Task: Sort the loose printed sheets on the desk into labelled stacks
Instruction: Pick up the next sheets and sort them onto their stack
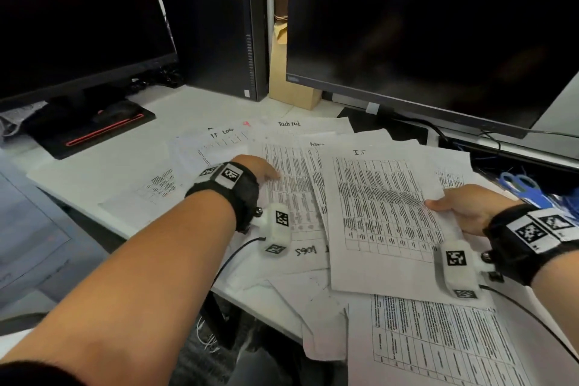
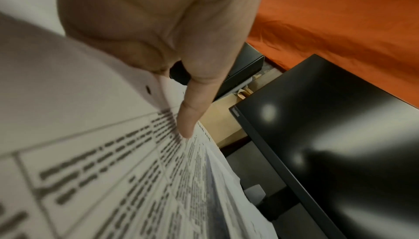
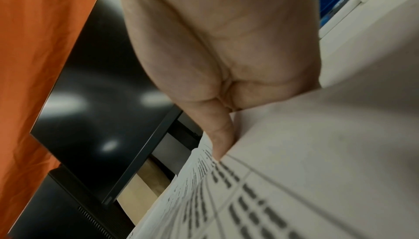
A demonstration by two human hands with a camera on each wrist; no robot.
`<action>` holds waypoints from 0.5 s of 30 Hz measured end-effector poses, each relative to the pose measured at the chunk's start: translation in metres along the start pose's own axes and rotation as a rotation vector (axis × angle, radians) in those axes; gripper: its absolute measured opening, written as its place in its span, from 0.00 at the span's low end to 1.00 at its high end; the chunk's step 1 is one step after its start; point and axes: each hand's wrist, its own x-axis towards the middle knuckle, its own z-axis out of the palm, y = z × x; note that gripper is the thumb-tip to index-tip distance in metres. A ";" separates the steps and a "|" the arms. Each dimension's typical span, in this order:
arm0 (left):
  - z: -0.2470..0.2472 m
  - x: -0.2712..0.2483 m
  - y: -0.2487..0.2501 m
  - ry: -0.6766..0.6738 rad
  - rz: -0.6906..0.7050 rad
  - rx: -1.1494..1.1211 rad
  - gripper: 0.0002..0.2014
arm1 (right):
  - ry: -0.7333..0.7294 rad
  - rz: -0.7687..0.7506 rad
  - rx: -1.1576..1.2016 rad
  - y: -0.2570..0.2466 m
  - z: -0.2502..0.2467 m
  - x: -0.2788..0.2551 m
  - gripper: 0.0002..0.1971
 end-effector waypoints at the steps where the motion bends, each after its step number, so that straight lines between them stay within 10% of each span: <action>1: 0.001 -0.004 0.004 -0.024 0.020 0.022 0.26 | -0.006 -0.002 -0.024 0.000 0.000 0.000 0.11; 6: 0.005 -0.007 0.007 0.024 0.075 0.279 0.29 | -0.043 -0.037 -0.054 0.008 -0.011 0.016 0.26; 15: -0.024 -0.005 -0.037 0.168 -0.029 0.373 0.20 | -0.008 -0.151 -0.038 -0.023 0.021 -0.031 0.07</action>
